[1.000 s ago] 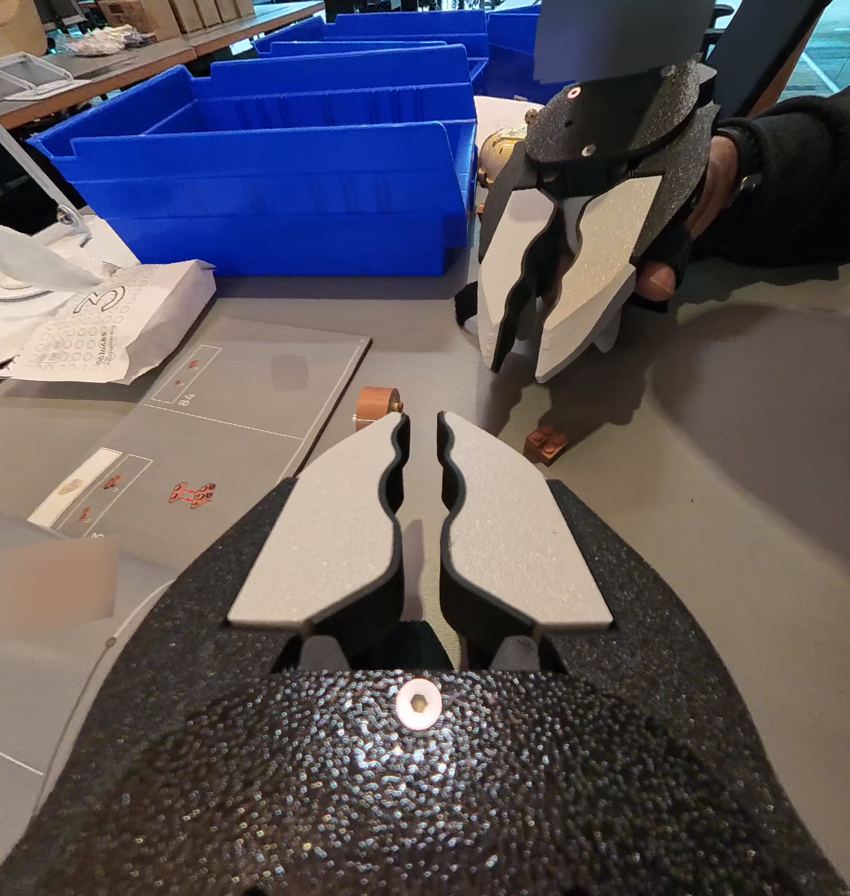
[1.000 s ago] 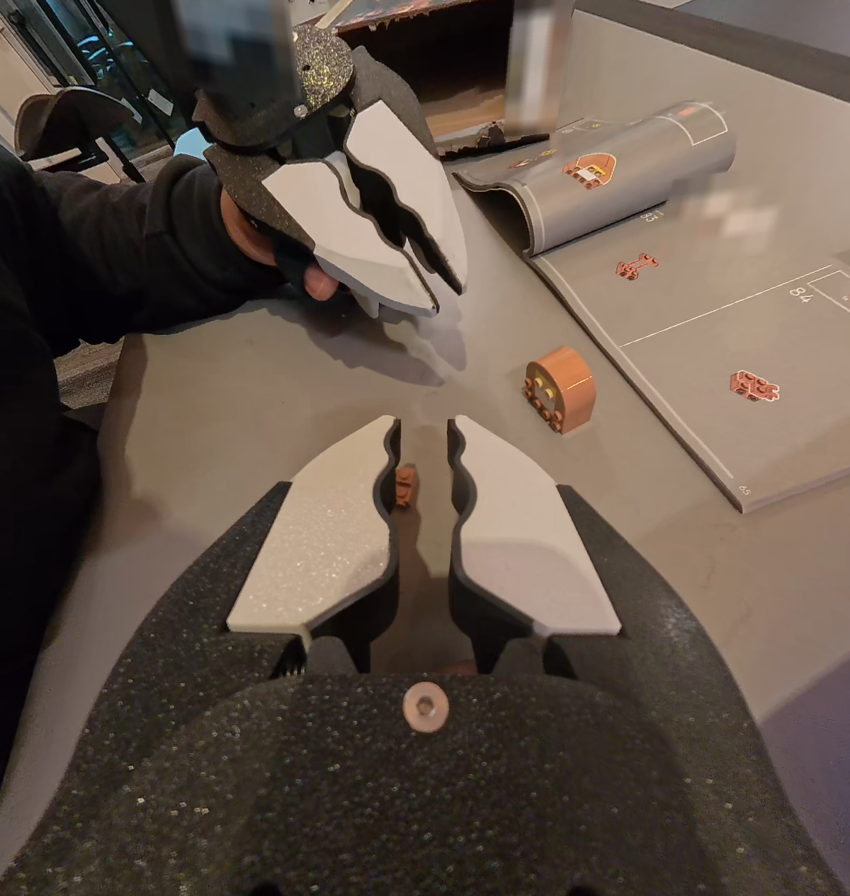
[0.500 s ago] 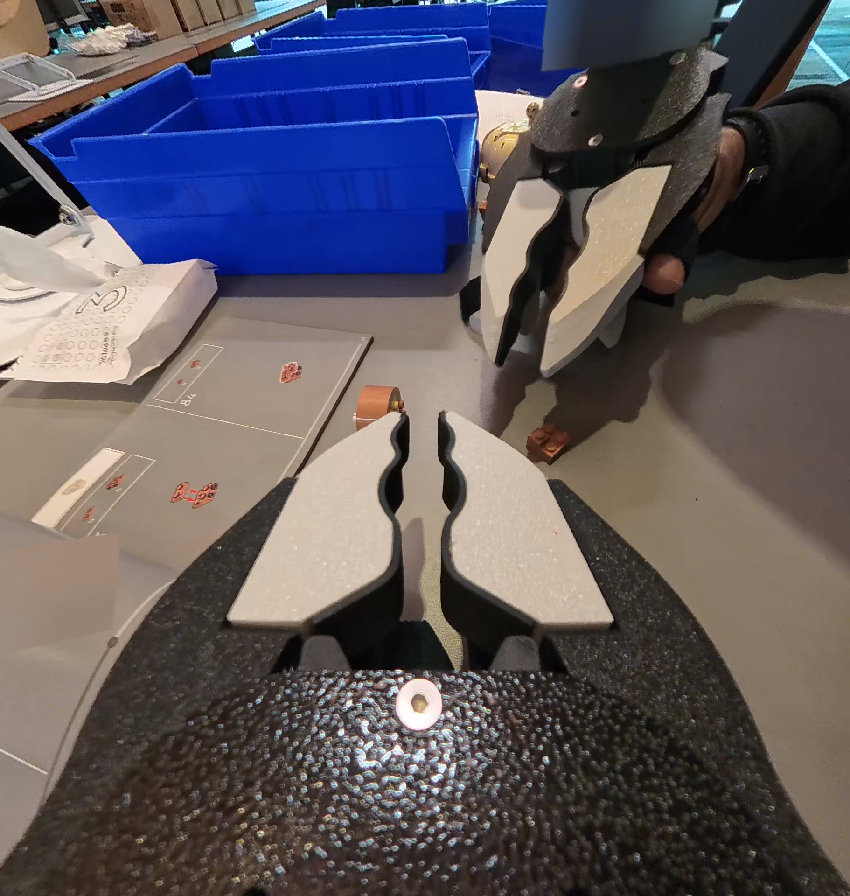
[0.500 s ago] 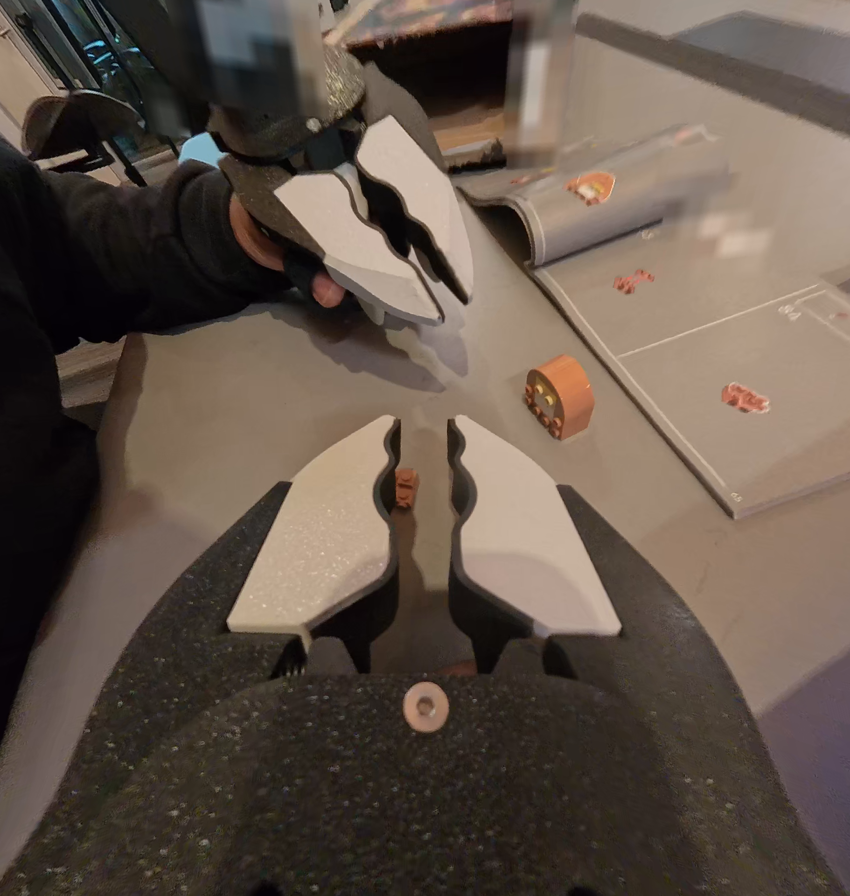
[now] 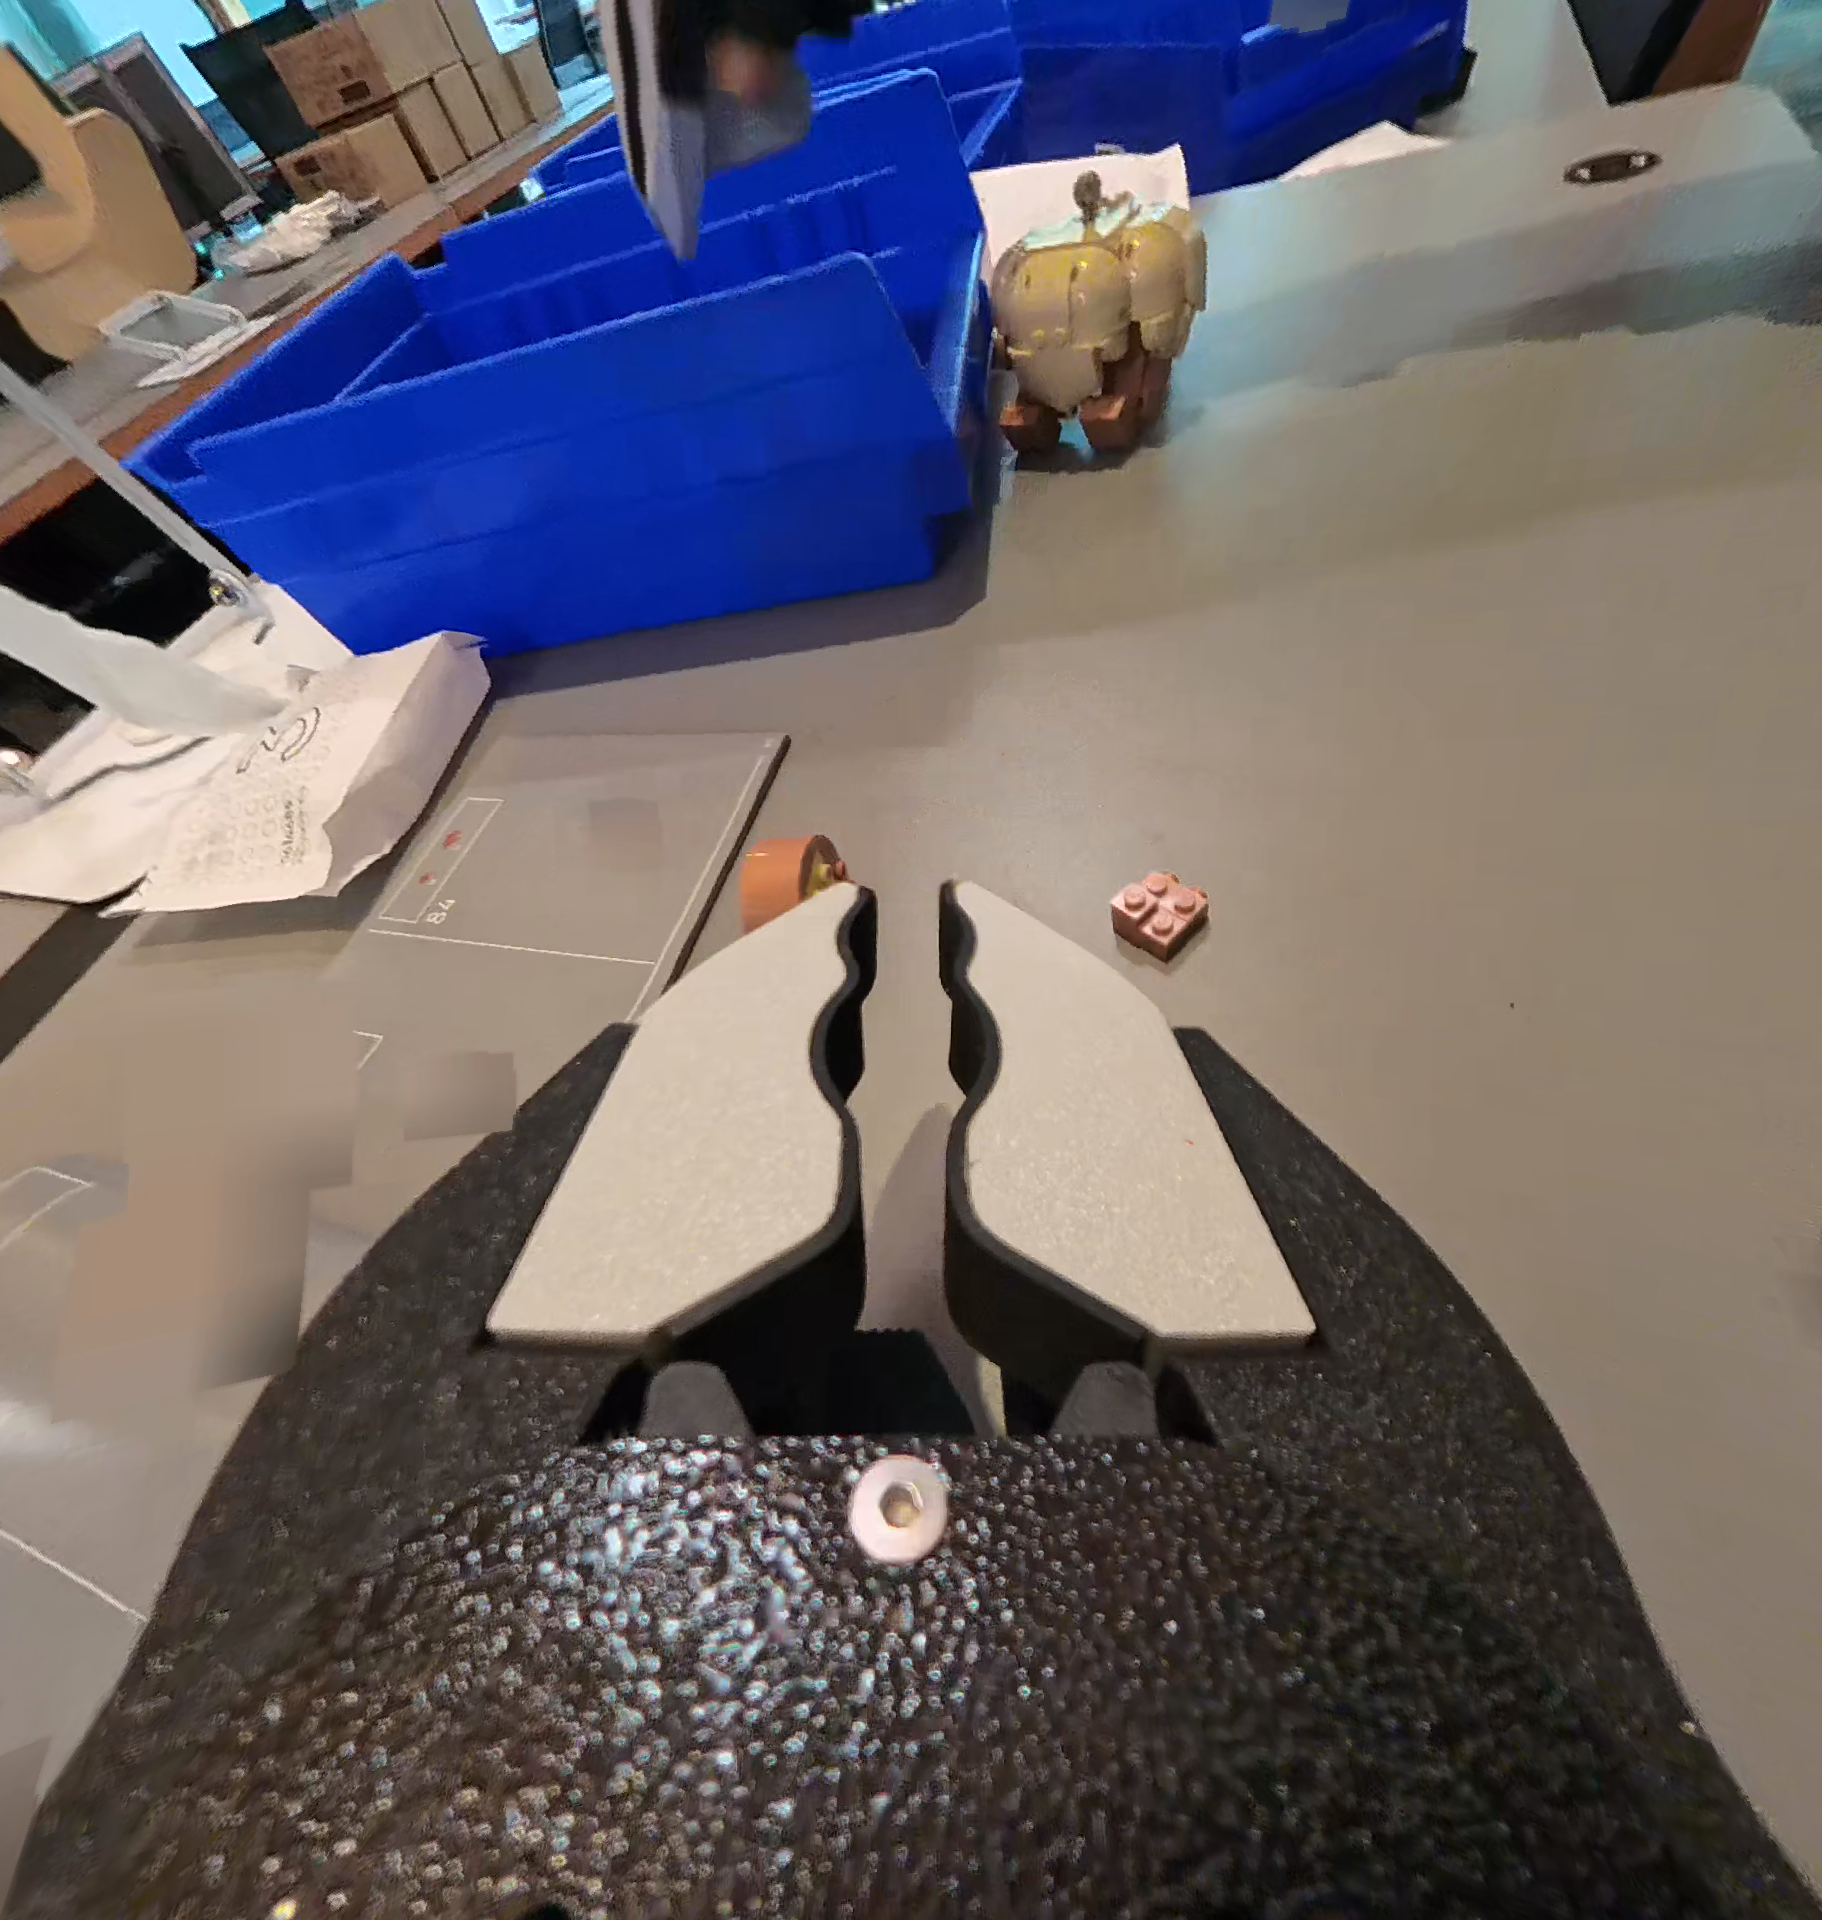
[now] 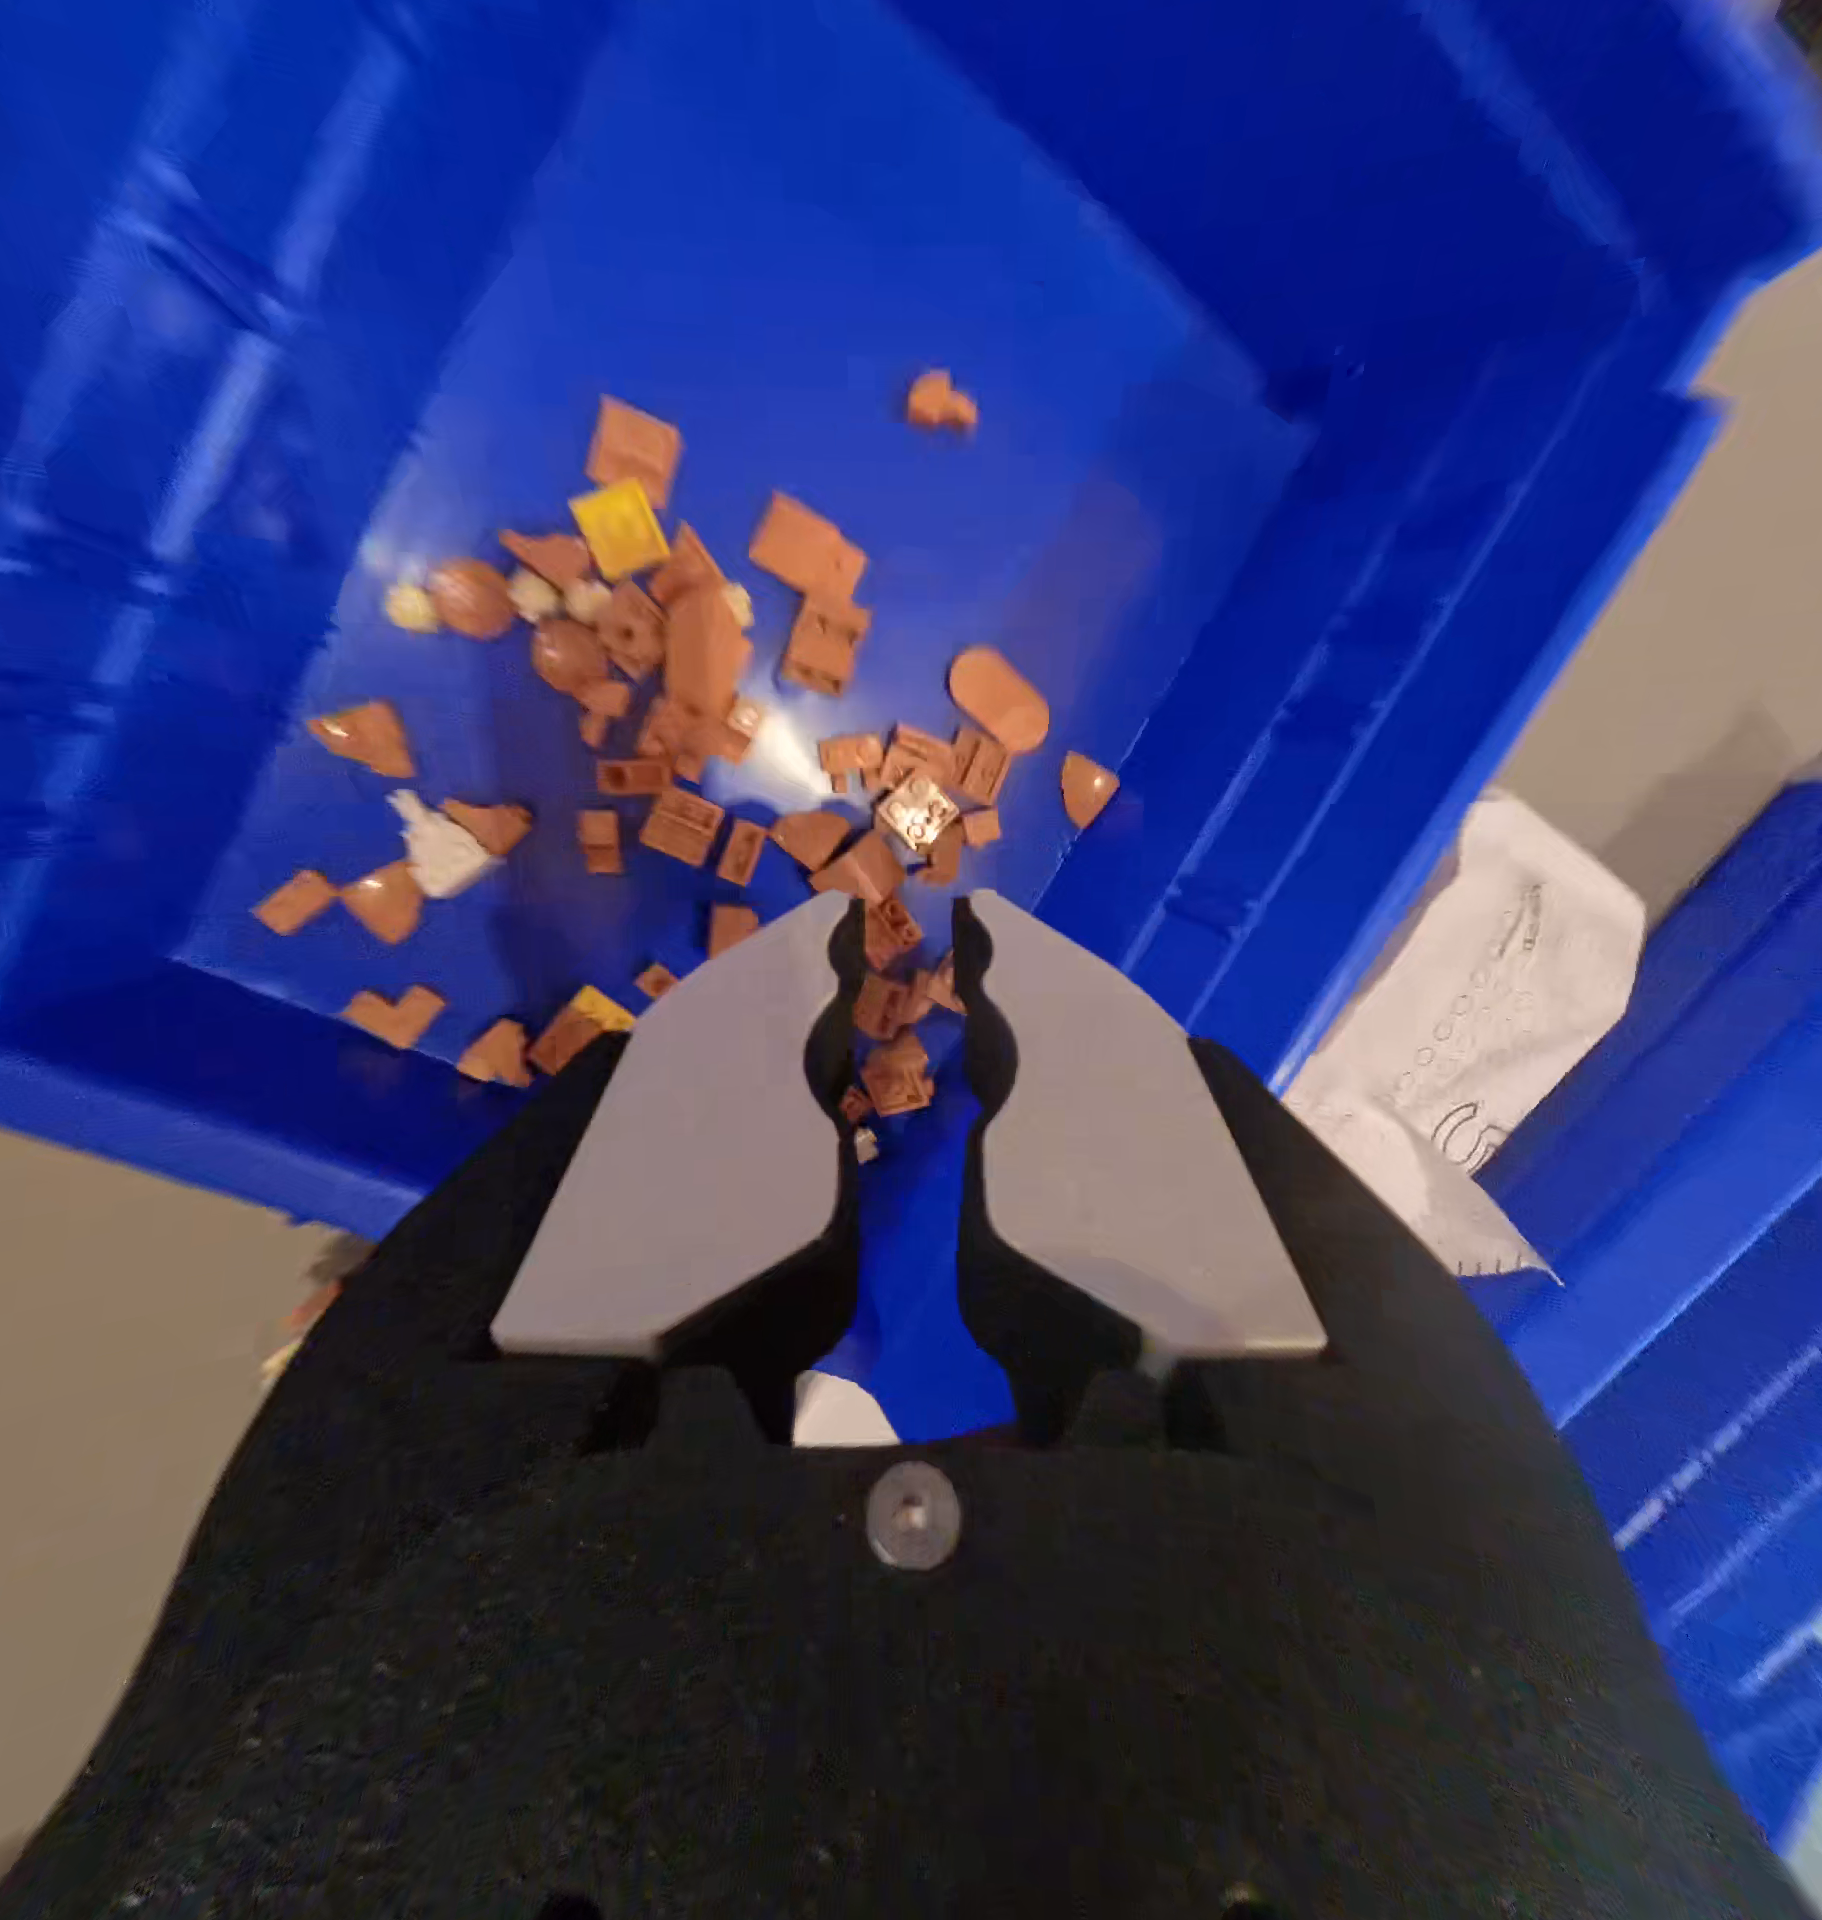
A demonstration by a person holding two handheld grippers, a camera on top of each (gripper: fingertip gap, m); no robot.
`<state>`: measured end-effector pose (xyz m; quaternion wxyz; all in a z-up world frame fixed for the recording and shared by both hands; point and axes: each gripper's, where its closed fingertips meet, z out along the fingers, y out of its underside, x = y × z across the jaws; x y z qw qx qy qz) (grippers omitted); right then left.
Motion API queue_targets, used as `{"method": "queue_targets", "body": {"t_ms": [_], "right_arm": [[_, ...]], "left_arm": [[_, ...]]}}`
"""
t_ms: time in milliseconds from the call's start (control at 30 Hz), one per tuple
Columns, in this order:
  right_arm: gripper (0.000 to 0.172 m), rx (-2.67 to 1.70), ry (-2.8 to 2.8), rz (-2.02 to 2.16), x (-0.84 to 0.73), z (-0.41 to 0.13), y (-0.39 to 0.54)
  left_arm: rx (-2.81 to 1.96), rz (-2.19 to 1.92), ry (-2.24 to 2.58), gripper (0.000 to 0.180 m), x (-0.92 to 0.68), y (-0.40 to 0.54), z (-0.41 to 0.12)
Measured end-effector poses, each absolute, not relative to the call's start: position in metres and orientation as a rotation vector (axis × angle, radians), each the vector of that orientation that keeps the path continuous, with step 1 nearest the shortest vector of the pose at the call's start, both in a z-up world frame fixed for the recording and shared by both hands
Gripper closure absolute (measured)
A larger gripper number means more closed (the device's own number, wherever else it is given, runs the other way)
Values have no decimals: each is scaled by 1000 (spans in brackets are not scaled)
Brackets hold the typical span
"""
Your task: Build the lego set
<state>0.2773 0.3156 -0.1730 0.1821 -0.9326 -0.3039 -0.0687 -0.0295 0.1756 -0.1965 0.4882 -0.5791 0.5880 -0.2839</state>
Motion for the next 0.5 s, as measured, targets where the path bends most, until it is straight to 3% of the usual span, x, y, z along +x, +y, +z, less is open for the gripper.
{"method": "queue_targets", "body": {"t_ms": [200,500], "right_arm": [[155,-2825,-929,-361,288,-219,323],[155,-2893,-939,-432,305,-240,325]], "left_arm": [[-1358,-640,1453,170,-35,169,-197],[-1383,-694,1407,170,-37,174,-192]]}}
